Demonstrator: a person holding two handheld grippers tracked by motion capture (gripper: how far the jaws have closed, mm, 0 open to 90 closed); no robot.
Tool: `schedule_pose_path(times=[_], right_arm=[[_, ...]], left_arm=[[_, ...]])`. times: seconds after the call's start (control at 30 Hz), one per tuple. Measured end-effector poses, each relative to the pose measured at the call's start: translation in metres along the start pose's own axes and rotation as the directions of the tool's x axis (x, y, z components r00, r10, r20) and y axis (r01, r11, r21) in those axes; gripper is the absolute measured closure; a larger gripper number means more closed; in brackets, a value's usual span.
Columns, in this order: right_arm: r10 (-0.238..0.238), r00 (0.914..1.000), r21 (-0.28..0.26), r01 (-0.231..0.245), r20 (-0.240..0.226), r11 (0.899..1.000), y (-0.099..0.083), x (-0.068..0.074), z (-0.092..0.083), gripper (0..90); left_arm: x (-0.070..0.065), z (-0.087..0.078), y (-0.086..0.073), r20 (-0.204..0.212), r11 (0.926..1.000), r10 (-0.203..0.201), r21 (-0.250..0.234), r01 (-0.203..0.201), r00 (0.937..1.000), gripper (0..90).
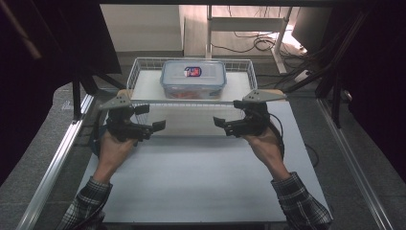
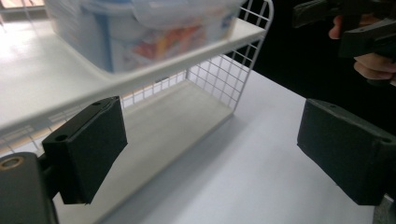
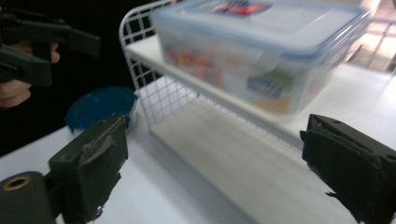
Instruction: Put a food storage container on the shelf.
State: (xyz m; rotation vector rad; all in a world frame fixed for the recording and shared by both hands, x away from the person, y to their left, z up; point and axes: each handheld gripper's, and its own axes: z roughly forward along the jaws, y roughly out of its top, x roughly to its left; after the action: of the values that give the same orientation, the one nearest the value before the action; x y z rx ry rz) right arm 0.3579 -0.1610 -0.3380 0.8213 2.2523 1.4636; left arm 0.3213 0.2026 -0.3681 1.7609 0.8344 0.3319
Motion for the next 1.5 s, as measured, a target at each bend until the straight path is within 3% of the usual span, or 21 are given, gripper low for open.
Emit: schedule_pose_path(times=[0.03, 0.17, 0.23, 0.27, 0.37, 0.53, 0.67, 0.77, 1.0, 1.17, 1.5], right_arm=[[-0.005, 1.0, 0.004, 0.005, -0.002, 1.0, -0.003, 0.001, 0.0, 4.3], [-0.02, 0.9998, 0.005, 0.02, -0.006, 1.0, -0.015, 0.006, -0.002, 3.6], [-0.028, 0.9996, 0.006, 0.028, -0.01, 1.0, -0.027, 0.008, -0.004, 3.2], [-0.028, 0.9996, 0.006, 0.028, -0.01, 1.0, -0.027, 0.008, -0.004, 3.2], [-0.038, 0.999, 0.019, 0.038, -0.023, 0.999, -0.042, 0.011, -0.005, 2.1], [-0.064, 0.9978, 0.044, 0.064, -0.018, 0.997, -0.06, 0.011, -0.005, 0.9], [-0.041, 0.9988, 0.035, 0.042, -0.027, 0.998, -0.068, 0.01, -0.007, 0.9], [-0.009, 0.9991, 0.05, 0.011, -0.043, 0.999, -0.076, 0.009, -0.011, 1.5], [0.013, 0.9996, 0.06, -0.011, -0.027, 0.998, -0.095, 0.009, -0.013, 1.6], [0.002, 0.9999, 0.064, -0.001, -0.014, 0.998, -0.103, 0.01, -0.013, 1.7], [0.002, 1.0, 0.086, -0.002, 0.004, 0.996, -0.13, 0.021, -0.015, 1.7]], left_arm=[[-0.004, -0.001, -0.01, -0.003, 0.9999, 0.011, -0.008, -0.011, 0.9999, 7.3], [-0.009, -0.001, -0.026, -0.008, 0.9997, 0.015, -0.016, -0.016, 0.9998, 7.1], [-0.013, 0.0, -0.041, -0.009, 0.9998, 0.018, 0.006, -0.018, 0.9998, 6.8], [-0.013, 0.0, -0.041, -0.009, 0.9998, 0.018, 0.006, -0.018, 0.9998, 7.3], [-0.016, 0.002, -0.058, 0.025, 0.9996, 0.004, 0.028, -0.005, 0.9997, 7.6], [-0.018, 0.001, -0.068, 0.041, 0.9995, 0.008, 0.029, -0.009, 0.9991, 5.5], [-0.022, 0.0, -0.075, 0.025, 0.9993, 0.032, 0.021, -0.033, 0.9992, 4.6], [-0.028, 0.005, -0.089, -0.014, 0.9973, 0.046, 0.057, -0.046, 0.9988, 5.2], [-0.03, 0.01, -0.107, -0.015, 0.9966, 0.022, 0.08, -0.02, 0.9997, 5.1], [-0.032, 0.009, -0.121, -0.033, 0.9963, 0.013, 0.085, -0.01, 0.9994, 5.1], [-0.038, 0.003, -0.14, -0.057, 0.9941, 0.022, 0.107, -0.016, 0.9981, 5.2]])
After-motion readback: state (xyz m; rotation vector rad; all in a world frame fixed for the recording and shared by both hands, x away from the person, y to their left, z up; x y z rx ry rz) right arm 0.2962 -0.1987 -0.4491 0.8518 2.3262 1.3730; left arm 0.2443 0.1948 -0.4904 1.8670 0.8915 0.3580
